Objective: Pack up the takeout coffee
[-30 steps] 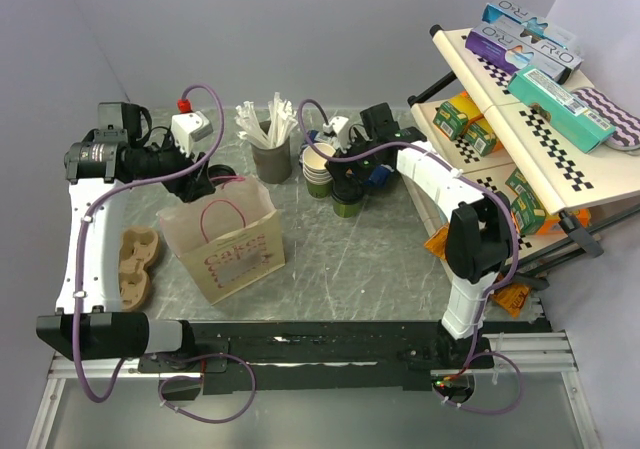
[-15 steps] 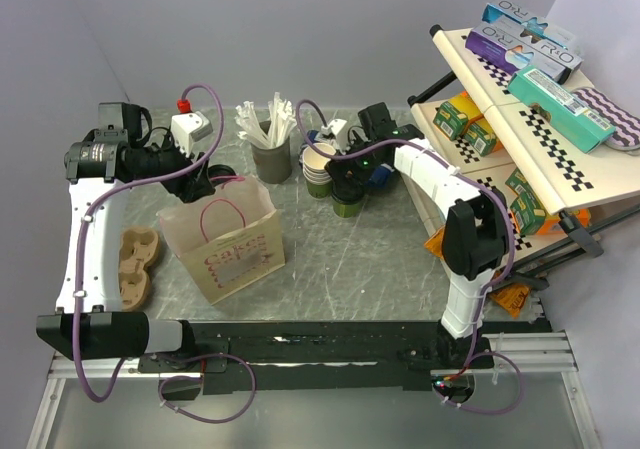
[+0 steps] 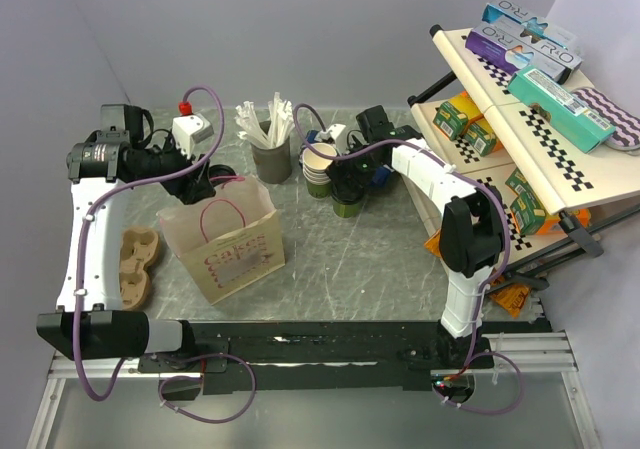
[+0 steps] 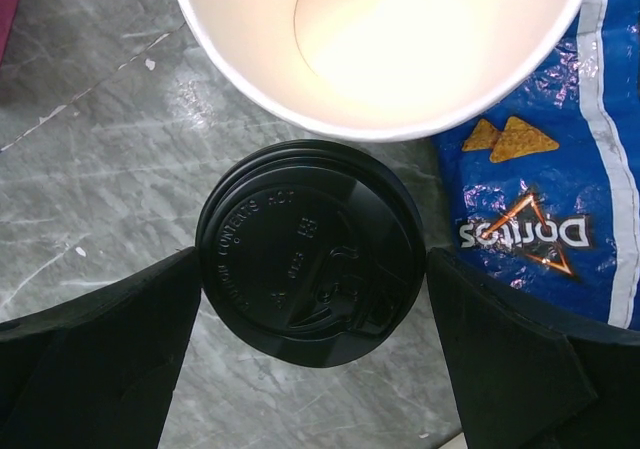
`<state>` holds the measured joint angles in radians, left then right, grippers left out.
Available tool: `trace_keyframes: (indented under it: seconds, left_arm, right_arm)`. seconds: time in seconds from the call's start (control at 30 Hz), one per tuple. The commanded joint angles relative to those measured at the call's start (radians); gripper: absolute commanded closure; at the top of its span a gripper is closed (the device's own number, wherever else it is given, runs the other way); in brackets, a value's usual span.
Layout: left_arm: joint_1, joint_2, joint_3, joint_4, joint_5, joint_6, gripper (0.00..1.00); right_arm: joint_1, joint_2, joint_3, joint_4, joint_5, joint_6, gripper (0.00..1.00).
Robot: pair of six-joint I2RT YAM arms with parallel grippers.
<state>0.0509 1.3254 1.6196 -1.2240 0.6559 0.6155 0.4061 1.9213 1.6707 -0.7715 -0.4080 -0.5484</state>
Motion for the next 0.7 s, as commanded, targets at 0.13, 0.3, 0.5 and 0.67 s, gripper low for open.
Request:
trace_keyframes:
  seconds: [0.13,0.3,0.5,0.67]
  left_arm:
    - [-0.005,-0.026,-0.007,0.004,0.001,-0.013,0.31]
    - [-0.005,-0.032,-0.013,0.006,-0.006,-0.016,0.32]
    - [-0.003,-0.037,0.017,-0.008,-0.009,-0.014,0.31]
    - [-0.003,-0.051,0.039,-0.020,-0.036,0.000,0.31]
  right_arm:
    - [0.010,-0.015,0.037,-0.006,0.006,-0.027,0.10]
    - [0.014,-0.021,0.023,-0.006,0.021,-0.045,0.18]
    - [0.020,-0.013,0.018,-0.025,0.034,-0.045,0.24]
    - [0.019,-0.019,0.017,-0.035,0.026,-0.045,0.42]
